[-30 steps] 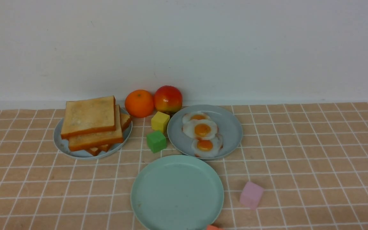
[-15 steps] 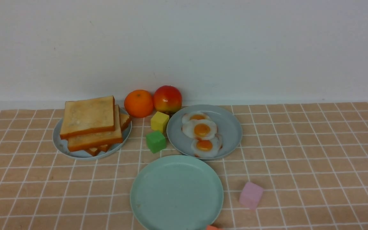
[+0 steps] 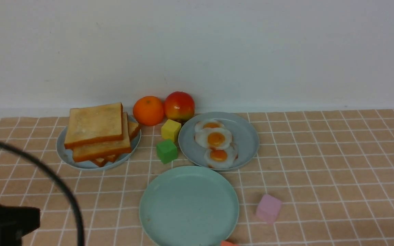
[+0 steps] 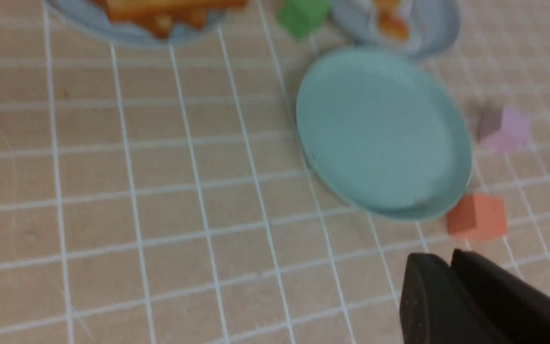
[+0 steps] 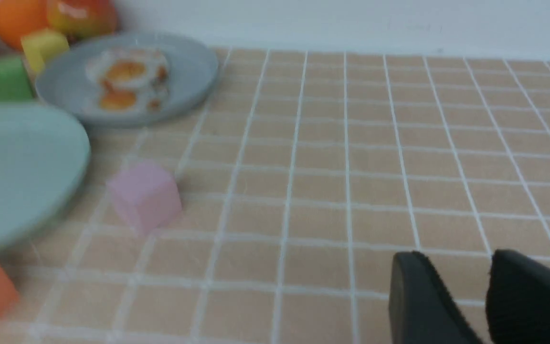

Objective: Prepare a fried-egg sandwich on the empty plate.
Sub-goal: Use the left arm to grab a slice of bread

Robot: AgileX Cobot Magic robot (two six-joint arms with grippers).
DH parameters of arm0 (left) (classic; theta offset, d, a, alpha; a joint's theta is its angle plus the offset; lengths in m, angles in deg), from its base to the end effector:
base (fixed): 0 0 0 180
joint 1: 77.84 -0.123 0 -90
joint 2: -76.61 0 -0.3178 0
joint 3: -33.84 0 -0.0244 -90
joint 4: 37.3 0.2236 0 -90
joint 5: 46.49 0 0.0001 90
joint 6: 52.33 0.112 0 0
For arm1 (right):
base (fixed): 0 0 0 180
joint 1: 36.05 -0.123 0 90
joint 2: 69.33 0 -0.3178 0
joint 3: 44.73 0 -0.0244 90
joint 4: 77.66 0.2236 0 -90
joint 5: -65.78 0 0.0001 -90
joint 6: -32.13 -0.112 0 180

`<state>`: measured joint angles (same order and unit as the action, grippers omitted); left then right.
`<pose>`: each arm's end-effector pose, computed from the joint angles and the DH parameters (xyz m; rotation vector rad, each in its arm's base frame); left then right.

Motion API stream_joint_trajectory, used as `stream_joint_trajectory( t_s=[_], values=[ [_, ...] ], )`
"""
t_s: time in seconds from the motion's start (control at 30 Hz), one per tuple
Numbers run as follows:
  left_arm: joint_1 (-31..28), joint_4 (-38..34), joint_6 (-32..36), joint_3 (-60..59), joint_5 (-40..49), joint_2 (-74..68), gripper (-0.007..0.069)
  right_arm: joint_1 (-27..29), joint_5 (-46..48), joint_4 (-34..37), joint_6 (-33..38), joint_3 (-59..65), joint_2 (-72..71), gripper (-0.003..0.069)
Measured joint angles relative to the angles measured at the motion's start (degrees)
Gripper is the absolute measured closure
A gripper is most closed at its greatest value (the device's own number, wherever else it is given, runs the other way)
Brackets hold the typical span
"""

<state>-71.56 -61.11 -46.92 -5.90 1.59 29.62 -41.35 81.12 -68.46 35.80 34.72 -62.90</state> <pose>0.0799 -0.0427 0.3206 0.0617 2.3187 -0.5057 0.0148 0.0061 0.1775 -0.0322 1.7660 0.1704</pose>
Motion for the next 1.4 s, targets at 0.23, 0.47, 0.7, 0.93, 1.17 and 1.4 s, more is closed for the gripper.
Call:
stream_joint_trajectory(
  t_s=[0.23, 0.47, 0.7, 0.93, 1.17, 1.4],
  values=[
    [10.2, 2.5, 7.5, 4.2, -0.3, -10.1, 0.0557, 0.0, -8.2, 17.2, -8.4, 0.0, 0.0, 0.0419],
    [13.3, 9.1, 9.1, 15.8, -3.7, -26.8, 0.056, 0.0, 5.7, 22.4, -6.5, -10.6, 2.6, 0.0531],
    [12.3, 21.4, 12.0, 32.7, -1.4, -47.0, 0.0638, 0.0, 37.3, 12.8, 7.5, -38.4, 20.3, 0.0667],
    [4.7, 19.9, 27.0, 41.6, -1.3, -57.0, 0.0638, 0.0, 44.4, 10.2, 9.9, -46.6, 25.5, 0.0668],
    [-1.2, 14.0, 48.6, 45.7, -1.4, -65.3, 0.0593, 0.0, 44.4, 10.3, 10.0, -46.8, 25.6, 0.0663],
    [-1.2, 13.1, 53.2, 45.7, -7.4, -68.8, 0.0335, 0.0, 44.0, 10.9, 10.0, -46.8, 25.6, 0.0658]
  ],
)
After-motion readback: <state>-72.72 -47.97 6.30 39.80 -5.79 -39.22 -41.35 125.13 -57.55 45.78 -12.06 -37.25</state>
